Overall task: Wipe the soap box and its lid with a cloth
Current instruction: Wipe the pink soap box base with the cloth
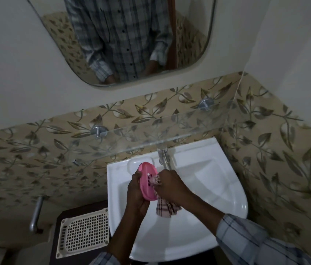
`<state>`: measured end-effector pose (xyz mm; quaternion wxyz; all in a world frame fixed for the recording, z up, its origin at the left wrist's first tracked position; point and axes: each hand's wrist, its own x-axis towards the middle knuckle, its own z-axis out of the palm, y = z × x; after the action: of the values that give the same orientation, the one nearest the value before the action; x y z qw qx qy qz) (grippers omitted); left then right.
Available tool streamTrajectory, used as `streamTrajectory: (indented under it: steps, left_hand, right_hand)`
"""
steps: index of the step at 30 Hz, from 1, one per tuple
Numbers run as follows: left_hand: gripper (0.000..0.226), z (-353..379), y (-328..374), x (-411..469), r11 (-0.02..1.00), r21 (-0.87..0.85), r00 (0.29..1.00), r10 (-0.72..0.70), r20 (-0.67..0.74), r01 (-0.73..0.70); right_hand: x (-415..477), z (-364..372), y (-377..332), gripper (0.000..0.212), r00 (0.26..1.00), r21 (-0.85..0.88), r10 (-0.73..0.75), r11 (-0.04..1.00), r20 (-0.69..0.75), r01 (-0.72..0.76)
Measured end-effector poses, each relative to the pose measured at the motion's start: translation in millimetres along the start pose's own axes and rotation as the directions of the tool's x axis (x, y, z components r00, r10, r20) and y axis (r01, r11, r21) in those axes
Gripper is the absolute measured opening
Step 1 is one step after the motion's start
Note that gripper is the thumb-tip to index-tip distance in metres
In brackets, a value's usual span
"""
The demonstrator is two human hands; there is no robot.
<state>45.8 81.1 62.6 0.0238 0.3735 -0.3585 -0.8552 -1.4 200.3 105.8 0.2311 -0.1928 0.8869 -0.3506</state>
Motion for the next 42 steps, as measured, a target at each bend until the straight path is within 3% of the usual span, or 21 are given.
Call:
streamTrajectory:
  steps: [2,4,6,7,11,15,17,19,21,23,28,33,38,42]
  left_hand:
    - [0.035,-6,12,1,0.995,-0.079,0.997,-0.051,0.050,0.055]
    - [0.045,-12,23,2,0.984,-0.125,0.985,-0.115,0.126,0.131]
    - [0.055,-14,28,1,0.972,-0.154,0.971,-0.150,0.186,0.180]
    - [0.057,-14,28,1,0.966,-0.164,0.966,-0.163,0.203,0.198]
    - [0.062,-19,18,1,0.952,-0.143,0.947,-0.236,0.219,0.271]
    - [0.070,-15,5,-6,0.937,-0.124,0.920,-0.285,0.268,0.326]
    - [0.069,-11,3,-8,0.940,-0.167,0.919,-0.233,0.319,0.297]
    - [0.058,-7,5,-12,0.935,-0.210,0.905,-0.193,0.379,0.287]
    - [0.053,-6,5,-11,0.933,-0.229,0.914,-0.184,0.362,0.278]
    - [0.052,-8,1,-8,0.939,-0.232,0.932,-0.173,0.319,0.254]
    - [0.047,0,3,-10,0.975,-0.108,0.947,-0.158,0.279,0.194]
    - [0.041,-3,15,-14,0.964,-0.095,0.939,-0.215,0.267,0.248]
    - [0.035,9,14,-16,0.945,-0.097,0.930,-0.285,0.230,0.313]
    - [0.021,25,18,-15,0.951,-0.070,0.947,-0.290,0.140,0.301]
  right_hand:
    - [-1,-15,14,0.017,0.996,0.321,0.078,0.943,0.053,-0.091]
    - [0,-34,24,0.017,0.980,0.667,0.200,0.730,0.006,-0.152]
    - [1,-50,31,0.023,0.964,0.839,0.264,0.530,-0.025,-0.124]
    - [1,-56,33,0.025,0.964,0.861,0.264,0.499,-0.044,-0.097]
    - [-3,-58,29,0.027,0.970,0.730,0.105,0.677,-0.222,0.094]
    - [-12,-42,17,0.033,0.922,0.665,-0.158,0.650,-0.354,0.367]
    - [-16,-31,24,0.012,0.894,0.524,-0.347,0.725,-0.283,0.448]
    - [-21,-26,38,0.006,0.858,0.165,-0.501,0.842,-0.108,0.513]
    - [-27,-22,48,0.042,0.839,-0.157,-0.539,0.824,0.073,0.544]
    - [-32,-16,44,0.073,0.820,-0.290,-0.563,0.771,0.105,0.567]
    - [-29,7,17,0.085,0.933,-0.153,-0.341,0.934,-0.114,0.322]
    - [-24,-6,45,0.076,0.832,-0.247,-0.553,0.801,0.043,0.545]
    - [-27,-5,32,0.046,0.760,-0.116,-0.637,0.771,-0.132,0.626]
    - [-34,6,18,0.036,0.912,0.163,-0.384,0.900,-0.146,0.405]
